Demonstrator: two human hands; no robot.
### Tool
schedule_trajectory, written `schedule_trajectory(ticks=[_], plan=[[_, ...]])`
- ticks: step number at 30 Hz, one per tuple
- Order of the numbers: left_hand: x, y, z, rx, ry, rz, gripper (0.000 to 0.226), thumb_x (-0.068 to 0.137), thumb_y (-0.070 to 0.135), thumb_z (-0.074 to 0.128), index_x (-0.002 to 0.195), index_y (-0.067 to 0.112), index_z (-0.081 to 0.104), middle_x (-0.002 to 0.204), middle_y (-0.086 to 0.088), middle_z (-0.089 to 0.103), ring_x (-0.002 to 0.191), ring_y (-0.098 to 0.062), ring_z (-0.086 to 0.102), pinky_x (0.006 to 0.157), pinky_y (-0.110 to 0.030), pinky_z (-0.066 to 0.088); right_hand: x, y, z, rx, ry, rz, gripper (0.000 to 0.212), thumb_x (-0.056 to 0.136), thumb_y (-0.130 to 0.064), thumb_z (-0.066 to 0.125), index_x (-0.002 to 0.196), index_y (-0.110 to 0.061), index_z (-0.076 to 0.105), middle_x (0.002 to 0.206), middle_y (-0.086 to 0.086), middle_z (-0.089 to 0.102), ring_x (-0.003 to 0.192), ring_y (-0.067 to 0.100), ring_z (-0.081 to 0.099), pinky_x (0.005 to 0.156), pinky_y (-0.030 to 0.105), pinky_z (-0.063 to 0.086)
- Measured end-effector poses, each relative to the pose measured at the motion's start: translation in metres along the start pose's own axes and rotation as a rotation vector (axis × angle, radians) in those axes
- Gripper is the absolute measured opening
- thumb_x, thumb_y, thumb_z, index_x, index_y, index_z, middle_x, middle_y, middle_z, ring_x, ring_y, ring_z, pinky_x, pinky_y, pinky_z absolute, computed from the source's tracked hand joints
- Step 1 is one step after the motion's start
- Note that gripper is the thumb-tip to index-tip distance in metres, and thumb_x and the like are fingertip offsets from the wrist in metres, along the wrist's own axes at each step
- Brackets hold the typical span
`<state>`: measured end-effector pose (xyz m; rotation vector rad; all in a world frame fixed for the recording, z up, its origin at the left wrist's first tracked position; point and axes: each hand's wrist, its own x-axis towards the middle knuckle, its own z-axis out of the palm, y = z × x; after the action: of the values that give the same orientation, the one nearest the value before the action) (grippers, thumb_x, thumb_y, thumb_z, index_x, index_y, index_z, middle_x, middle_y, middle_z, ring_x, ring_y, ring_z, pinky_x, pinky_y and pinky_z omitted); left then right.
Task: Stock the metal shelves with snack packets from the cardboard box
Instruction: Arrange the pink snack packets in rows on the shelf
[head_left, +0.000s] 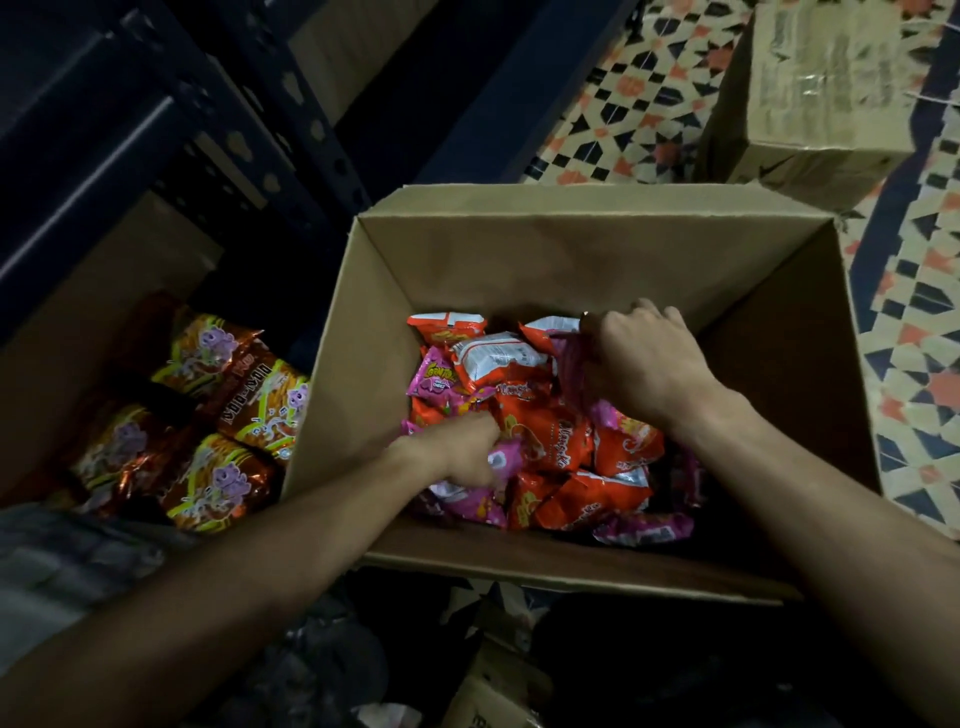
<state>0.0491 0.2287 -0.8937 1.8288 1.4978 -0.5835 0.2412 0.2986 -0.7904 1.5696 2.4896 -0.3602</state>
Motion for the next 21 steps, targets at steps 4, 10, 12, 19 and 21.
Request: schedule_trajectory(ticks=[4,10,12,19,21], plan=[[-0.007,-0.019,-0.007,-0.269,0.2,-0.16,0.039,0.082,0.04,0.072,0.076,0.004,0.061,0.081,-0.009,0.059,0.076,-0.023,0.058,0.062,-0.035,0.042,0.003,-0.003,0.003,0.021,0.001,-0.007,0.028,0.092,-0.027,0.057,0.114,-0.011,0.061,0.111,0.015,0.065,0.114,0.036,0.051,0.091,0.041,0.037],[0.013,-0.034,0.012,-0.739,0.173,-0.402,0.066,0.089,0.035,0.071,0.145,0.015,0.045,0.148,-0.006,0.045,0.132,-0.025,0.048,0.107,-0.027,0.038,0.004,-0.003,0.009,0.05,-0.009,-0.006,0.03,0.091,-0.026,0.057,0.117,-0.012,0.061,0.113,0.015,0.065,0.114,0.036,0.052,0.091,0.041,0.038],[0.018,-0.029,0.011,-1.026,0.15,-0.413,0.066,0.09,0.025,0.07,0.148,0.015,0.04,0.145,-0.004,0.049,0.126,-0.025,0.054,0.107,-0.034,0.042,0.005,-0.001,0.009,0.06,-0.005,-0.01,0.029,0.091,-0.026,0.058,0.116,-0.012,0.06,0.113,0.014,0.065,0.113,0.036,0.052,0.091,0.041,0.038],[0.023,-0.034,0.012,-1.331,0.195,-0.434,0.055,0.088,0.019,0.072,0.139,0.015,0.053,0.13,-0.009,0.064,0.109,-0.023,0.066,0.097,-0.039,0.053,0.013,0.004,0.013,0.079,-0.003,0.005,0.026,0.09,-0.028,0.058,0.111,-0.013,0.061,0.111,0.014,0.066,0.112,0.036,0.053,0.087,0.041,0.038],[0.024,-0.033,0.014,-1.334,0.233,-0.44,0.059,0.085,0.02,0.074,0.139,0.016,0.052,0.134,-0.001,0.059,0.117,-0.024,0.061,0.103,-0.036,0.046,0.015,0.005,0.016,0.082,-0.004,0.008,0.025,0.09,-0.028,0.059,0.11,-0.014,0.061,0.11,0.014,0.066,0.112,0.036,0.053,0.086,0.041,0.038]])
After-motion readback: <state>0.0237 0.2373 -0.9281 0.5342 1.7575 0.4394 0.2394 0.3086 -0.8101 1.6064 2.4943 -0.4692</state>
